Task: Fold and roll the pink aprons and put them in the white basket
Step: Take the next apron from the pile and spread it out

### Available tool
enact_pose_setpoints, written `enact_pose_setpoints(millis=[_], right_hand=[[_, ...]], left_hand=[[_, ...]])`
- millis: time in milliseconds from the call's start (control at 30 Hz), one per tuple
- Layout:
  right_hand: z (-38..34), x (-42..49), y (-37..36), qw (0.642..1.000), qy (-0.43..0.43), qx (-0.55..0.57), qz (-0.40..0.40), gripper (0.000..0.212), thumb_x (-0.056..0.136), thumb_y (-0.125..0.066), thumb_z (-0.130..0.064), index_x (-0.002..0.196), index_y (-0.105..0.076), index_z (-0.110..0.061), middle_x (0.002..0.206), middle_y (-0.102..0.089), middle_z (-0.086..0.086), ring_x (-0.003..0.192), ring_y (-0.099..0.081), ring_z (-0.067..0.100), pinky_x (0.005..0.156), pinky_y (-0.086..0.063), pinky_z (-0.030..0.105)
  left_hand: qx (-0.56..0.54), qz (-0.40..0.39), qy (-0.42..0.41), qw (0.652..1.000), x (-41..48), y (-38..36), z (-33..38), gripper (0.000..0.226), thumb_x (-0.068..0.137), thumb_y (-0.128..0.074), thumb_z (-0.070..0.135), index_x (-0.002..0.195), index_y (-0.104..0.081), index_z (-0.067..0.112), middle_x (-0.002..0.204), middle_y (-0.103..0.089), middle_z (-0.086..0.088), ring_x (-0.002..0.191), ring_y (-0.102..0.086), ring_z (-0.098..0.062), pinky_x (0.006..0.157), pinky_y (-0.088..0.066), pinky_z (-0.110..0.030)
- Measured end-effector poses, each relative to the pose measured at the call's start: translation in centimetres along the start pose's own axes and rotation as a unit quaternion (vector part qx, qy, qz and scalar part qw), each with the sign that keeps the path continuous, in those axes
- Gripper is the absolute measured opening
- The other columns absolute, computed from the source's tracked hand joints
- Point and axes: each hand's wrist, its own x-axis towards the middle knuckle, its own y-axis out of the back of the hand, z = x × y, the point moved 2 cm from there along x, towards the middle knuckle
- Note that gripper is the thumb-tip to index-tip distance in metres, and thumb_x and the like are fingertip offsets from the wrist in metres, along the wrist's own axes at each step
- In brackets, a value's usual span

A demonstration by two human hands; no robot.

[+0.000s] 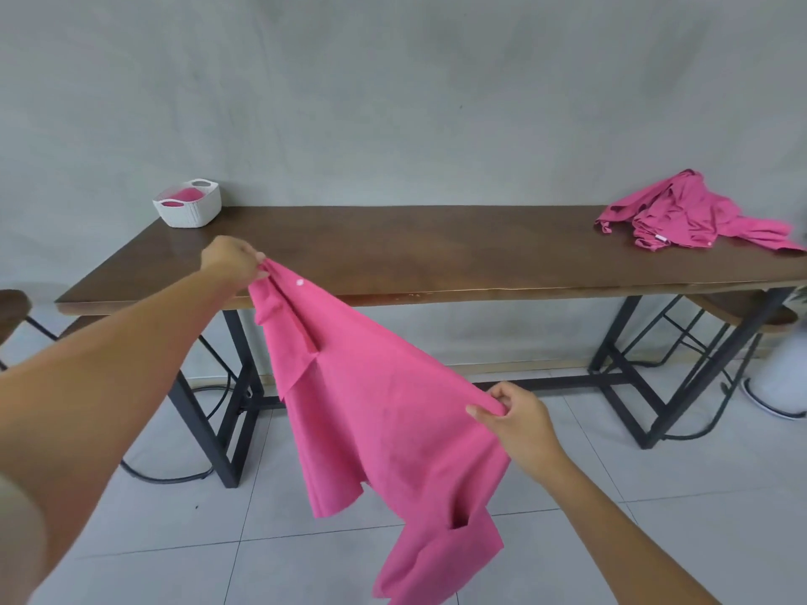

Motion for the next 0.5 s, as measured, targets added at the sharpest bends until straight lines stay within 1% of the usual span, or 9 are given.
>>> enact_pose_setpoints(millis=[33, 100, 133, 200, 267, 333, 500], right_hand=[[0.5, 0.2, 0.8, 1.0, -0.002, -0.016, 0.005, 0.027, 0.078, -0.086, -0.029, 0.077, -0.061, -0.017, 0.07, -0.066, -0.002, 0.063, -0.058, 0.014, 0.062, -0.044, 0.027], [1.6, 0.8, 2.6, 0.999, -0.01, -0.049, 0.021, 0.034, 0.077, -0.087, -0.032, 0.075, -0.057, -0.016, 0.066, -0.058, -0.005, 0.06, -0.049, 0.012, 0.058, -0.038, 0.027], [2.1, 1.1, 3.6, 0.997, -0.015, -0.067, 0.027, 0.038, 0.077, -0.087, -0.034, 0.073, -0.054, -0.015, 0.064, -0.055, -0.005, 0.058, -0.045, 0.013, 0.057, -0.036, 0.029], [3.4, 1.9, 5.9, 0.994, -0.022, -0.101, 0.033, 0.046, 0.077, -0.086, -0.036, 0.067, -0.047, -0.015, 0.06, -0.048, -0.004, 0.057, -0.039, 0.015, 0.056, -0.032, 0.033], [4.3, 2.6, 8.2, 0.992, -0.032, -0.118, 0.036, 0.051, 0.075, -0.087, -0.037, 0.063, -0.043, -0.016, 0.058, -0.044, -0.002, 0.057, -0.038, 0.018, 0.057, -0.031, 0.035], [4.7, 3.4, 10.0, 0.991, -0.046, -0.118, 0.044, 0.054, 0.072, -0.089, -0.038, 0.061, -0.042, -0.016, 0.058, -0.042, 0.0, 0.058, -0.038, 0.018, 0.058, -0.03, 0.034], [3.6, 5.1, 10.6, 0.989, -0.048, -0.131, 0.057, 0.054, 0.075, -0.087, -0.037, 0.063, -0.039, -0.014, 0.061, -0.04, 0.003, 0.059, -0.035, 0.017, 0.058, -0.029, 0.035]], left_hand=[[-0.015, 0.008, 0.019, 1.0, 0.1, 0.1, -1.0, 0.021, 0.092, -0.074, 0.012, 0.109, -0.074, -0.001, 0.113, -0.072, -0.015, 0.108, -0.068, -0.03, 0.101, -0.053, -0.042], [-0.038, 0.028, 0.047, 0.998, 0.1, 0.0, -3.1, 0.021, 0.097, -0.067, 0.012, 0.11, -0.072, -0.002, 0.111, -0.072, -0.017, 0.102, -0.069, -0.034, 0.097, -0.055, -0.045], [-0.032, 0.041, 0.06, 0.997, -0.1, -0.1, -4.3, 0.02, 0.098, -0.065, 0.014, 0.109, -0.073, -0.001, 0.109, -0.072, -0.017, 0.099, -0.069, -0.035, 0.094, -0.056, -0.046], [-0.015, 0.071, 0.085, 0.994, -0.3, -0.4, -7.0, 0.02, 0.098, -0.066, 0.017, 0.107, -0.075, 0.002, 0.11, -0.072, -0.019, 0.102, -0.068, -0.037, 0.092, -0.056, -0.046], [-0.01, 0.086, 0.11, 0.99, -0.7, -0.3, -9.3, 0.021, 0.098, -0.064, 0.019, 0.106, -0.076, 0.003, 0.11, -0.072, -0.021, 0.104, -0.067, -0.04, 0.09, -0.056, -0.048], [0.013, 0.083, 0.113, 0.99, -0.9, -0.3, -11.2, 0.022, 0.1, -0.061, 0.017, 0.104, -0.075, 0.001, 0.106, -0.071, -0.023, 0.101, -0.067, -0.042, 0.087, -0.057, -0.049], [0.072, 0.046, 0.068, 0.994, -1.3, -1.2, -13.8, 0.031, 0.099, -0.045, 0.007, 0.099, -0.073, -0.006, 0.107, -0.07, -0.029, 0.101, -0.064, -0.047, 0.093, -0.052, -0.047]])
